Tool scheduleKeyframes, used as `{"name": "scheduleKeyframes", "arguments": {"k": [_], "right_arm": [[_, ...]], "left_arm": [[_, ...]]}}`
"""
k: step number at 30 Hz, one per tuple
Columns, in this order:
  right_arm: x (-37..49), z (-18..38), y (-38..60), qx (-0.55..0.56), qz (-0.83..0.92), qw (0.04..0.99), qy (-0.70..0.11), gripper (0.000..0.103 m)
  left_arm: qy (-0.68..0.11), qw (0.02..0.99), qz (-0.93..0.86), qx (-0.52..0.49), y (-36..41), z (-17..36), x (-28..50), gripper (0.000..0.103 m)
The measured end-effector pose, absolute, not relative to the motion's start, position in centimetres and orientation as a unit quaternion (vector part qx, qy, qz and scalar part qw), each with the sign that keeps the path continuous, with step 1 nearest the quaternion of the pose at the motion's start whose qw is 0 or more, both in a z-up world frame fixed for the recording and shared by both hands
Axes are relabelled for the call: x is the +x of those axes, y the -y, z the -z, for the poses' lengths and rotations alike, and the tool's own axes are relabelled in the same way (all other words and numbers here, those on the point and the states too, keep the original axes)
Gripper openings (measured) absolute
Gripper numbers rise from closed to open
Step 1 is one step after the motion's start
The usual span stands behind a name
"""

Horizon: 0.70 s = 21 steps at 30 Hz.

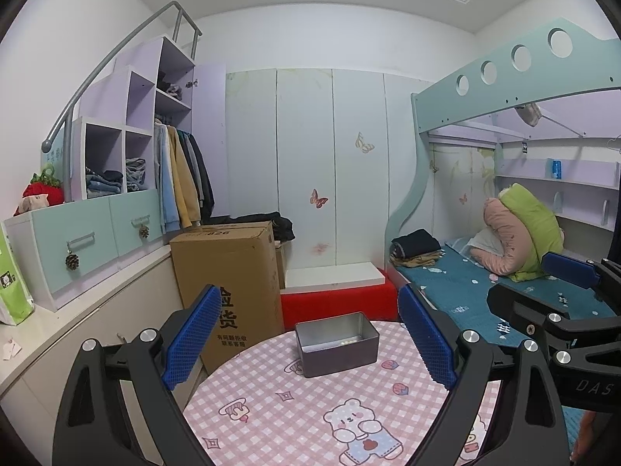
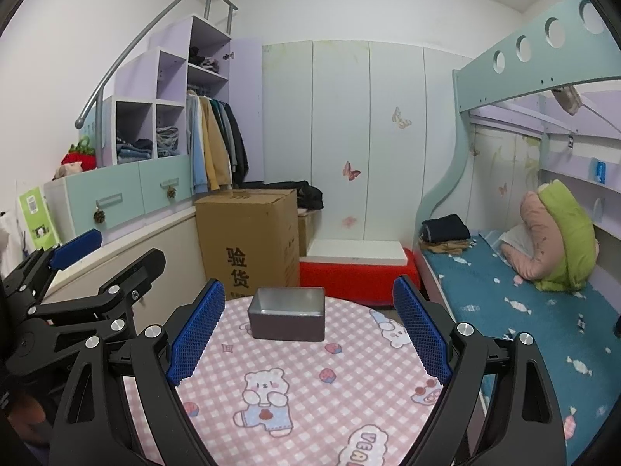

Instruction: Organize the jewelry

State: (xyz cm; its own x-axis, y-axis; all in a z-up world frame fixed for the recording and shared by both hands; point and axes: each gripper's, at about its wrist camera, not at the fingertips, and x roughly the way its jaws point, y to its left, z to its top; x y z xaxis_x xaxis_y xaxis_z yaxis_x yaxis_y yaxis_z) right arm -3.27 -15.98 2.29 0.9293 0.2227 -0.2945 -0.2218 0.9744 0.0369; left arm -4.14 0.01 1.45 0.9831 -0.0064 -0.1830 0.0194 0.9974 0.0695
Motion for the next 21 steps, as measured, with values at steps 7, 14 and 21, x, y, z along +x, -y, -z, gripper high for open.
{"name": "scheduleKeyframes", "arguments": {"k": [7, 14, 21], "right_arm": [[-3.23, -2.28, 16.01, 0.001, -0.113, 0.982, -0.151, 0.086], [-3.17, -2.07, 16.01, 0.002, -0.113, 0.982, -0.152, 0.086], [-3.11, -1.93, 15.96, 0.003, -0.113, 0.982, -0.153, 0.086]], "left_arm": [[-0.091, 0.995, 0.006, 0.038, 0.03, -1.35, -4.02, 0.089], [-0.092, 0.995, 0.006, 0.039, 0.06, -1.32, -4.02, 0.089], [-0.094, 0.995, 0.006, 0.039, 0.15, -1.22, -3.71, 0.089]]}}
